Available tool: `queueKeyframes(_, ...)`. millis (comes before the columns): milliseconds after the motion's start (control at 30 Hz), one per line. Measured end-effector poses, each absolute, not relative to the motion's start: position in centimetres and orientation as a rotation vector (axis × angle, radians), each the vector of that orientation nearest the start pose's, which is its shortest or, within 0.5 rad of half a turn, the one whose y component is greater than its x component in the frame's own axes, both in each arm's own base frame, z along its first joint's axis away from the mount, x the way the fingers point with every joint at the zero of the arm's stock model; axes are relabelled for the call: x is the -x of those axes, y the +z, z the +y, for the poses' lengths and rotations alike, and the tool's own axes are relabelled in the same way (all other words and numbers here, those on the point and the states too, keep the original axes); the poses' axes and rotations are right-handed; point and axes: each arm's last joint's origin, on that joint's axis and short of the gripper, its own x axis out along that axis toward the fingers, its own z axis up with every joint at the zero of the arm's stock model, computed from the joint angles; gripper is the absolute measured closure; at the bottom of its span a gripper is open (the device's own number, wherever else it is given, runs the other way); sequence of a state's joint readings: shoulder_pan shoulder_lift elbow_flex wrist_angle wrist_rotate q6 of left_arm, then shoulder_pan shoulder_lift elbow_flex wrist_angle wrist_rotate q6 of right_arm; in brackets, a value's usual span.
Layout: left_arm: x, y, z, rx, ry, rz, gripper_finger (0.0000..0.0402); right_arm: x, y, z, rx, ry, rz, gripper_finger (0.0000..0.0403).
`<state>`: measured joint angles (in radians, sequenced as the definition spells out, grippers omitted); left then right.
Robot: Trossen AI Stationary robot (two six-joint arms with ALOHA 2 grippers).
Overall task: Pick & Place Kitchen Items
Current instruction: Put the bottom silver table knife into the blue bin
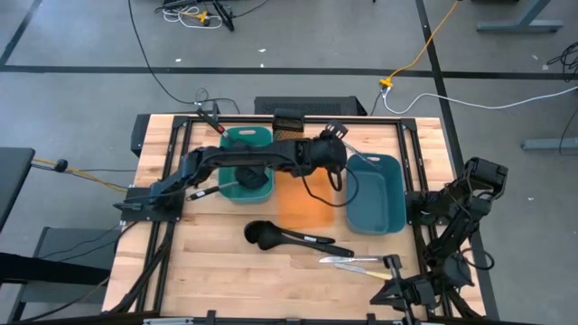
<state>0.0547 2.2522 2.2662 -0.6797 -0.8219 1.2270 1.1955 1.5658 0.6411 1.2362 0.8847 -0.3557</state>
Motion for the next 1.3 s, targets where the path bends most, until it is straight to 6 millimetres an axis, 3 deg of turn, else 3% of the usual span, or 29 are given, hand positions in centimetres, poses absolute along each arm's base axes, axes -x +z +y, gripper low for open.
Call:
queueKeyframes(267, -51.6, 26.3, 8.6, -1.471, 0.298, 1.182, 0.0377, -12.8, 23.7, 26.7, 0.087, 0.293, -0.236, 0.0393)
queueKeyframes(400, -52.7, 24.9, 9.3, -1.549, 0.254, 1.15, 0.0377, -12.7, 23.8, 26.7, 0.071, 0.281, -0.236, 0.0393)
queueKeyframes(600, -53.9, 22.1, 8.9, -1.623, 0.132, 1.101, 0.0377, -12.7, 23.6, 26.8, 0.079, 0.285, -0.221, 0.0393)
queueKeyframes(833, -54.6, 20.1, 8.4, -1.63, 0.119, 1.11, 0.0377, -12.7, 23.3, 26.8, 0.08, 0.261, -0.196, 0.0392)
queueKeyframes(1033, -55.0, 20.1, 6.7, -1.657, 0.138, 1.087, 0.0377, -12.8, 23.2, 26.8, 0.089, 0.264, -0.188, 0.0392)
queueKeyframes(1300, -55.0, 19.9, 3.1, -1.689, 0.134, 1.113, 0.0377, -12.8, 23.2, 26.8, 0.088, 0.264, -0.189, 0.0392)
